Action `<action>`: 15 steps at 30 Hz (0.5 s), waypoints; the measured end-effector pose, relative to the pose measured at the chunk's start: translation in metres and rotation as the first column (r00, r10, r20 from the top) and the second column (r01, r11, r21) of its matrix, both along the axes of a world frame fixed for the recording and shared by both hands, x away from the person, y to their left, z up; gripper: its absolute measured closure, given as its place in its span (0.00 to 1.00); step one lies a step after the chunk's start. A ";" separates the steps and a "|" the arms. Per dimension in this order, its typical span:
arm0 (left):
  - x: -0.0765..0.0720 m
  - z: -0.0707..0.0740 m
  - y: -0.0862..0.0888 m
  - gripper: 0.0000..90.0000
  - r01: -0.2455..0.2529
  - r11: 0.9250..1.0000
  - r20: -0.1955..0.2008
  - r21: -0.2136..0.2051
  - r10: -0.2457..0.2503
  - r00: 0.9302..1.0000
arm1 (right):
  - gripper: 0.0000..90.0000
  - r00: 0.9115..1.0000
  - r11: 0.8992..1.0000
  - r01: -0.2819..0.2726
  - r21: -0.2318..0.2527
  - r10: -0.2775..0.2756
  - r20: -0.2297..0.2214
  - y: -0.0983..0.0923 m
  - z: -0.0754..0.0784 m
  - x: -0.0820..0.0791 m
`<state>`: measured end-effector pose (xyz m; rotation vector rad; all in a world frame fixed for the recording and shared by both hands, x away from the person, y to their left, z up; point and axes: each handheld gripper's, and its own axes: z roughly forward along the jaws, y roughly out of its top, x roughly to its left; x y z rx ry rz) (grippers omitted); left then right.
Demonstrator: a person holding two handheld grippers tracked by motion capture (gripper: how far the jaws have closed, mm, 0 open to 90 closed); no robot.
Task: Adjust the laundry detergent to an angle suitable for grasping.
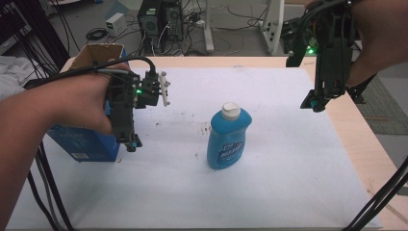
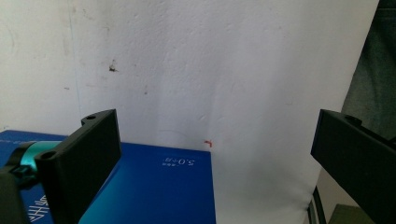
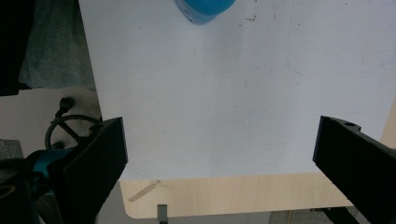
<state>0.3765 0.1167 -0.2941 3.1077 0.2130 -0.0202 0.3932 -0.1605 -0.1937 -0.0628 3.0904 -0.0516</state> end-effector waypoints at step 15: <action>-0.001 0.001 0.001 0.02 -0.005 1.000 0.006 -0.006 0.005 1.000 | 0.02 1.000 1.000 -0.003 0.006 0.003 0.007 -0.002 0.001 0.001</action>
